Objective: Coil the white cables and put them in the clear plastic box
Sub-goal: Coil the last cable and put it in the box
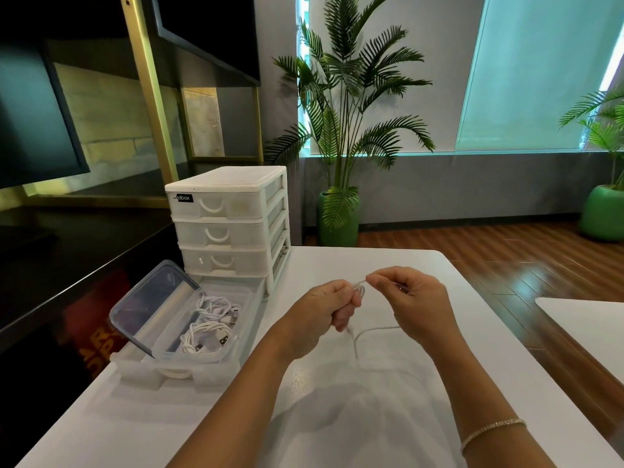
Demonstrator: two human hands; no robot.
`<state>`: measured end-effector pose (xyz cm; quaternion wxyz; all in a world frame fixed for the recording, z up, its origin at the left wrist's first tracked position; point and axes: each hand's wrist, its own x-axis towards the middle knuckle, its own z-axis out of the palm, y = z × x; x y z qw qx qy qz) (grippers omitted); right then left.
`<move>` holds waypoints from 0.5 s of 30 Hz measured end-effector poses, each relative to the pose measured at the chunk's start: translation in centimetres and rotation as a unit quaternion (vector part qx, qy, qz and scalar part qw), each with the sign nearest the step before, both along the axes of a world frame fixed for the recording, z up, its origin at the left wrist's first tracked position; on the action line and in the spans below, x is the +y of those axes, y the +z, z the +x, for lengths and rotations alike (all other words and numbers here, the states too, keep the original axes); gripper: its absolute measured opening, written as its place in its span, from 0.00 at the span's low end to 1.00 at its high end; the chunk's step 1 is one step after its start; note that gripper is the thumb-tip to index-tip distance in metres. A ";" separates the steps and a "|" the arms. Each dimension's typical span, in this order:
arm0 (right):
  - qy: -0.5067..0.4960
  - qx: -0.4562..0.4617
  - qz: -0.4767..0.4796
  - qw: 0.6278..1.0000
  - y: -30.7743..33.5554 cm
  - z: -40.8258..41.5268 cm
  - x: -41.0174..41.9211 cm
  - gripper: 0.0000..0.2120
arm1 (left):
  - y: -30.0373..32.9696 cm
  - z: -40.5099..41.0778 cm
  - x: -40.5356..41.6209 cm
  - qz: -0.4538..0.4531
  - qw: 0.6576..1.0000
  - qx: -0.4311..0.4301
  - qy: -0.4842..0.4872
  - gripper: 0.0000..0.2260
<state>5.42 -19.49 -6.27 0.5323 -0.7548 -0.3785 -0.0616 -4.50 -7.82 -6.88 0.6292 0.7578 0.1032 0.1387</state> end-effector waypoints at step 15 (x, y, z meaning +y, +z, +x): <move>0.032 -0.021 -0.077 0.996 -1.2 -1.5 1.6 0.11 | 0.8 0.1 0.6 -0.487 0.844 -0.224 -0.014 0.16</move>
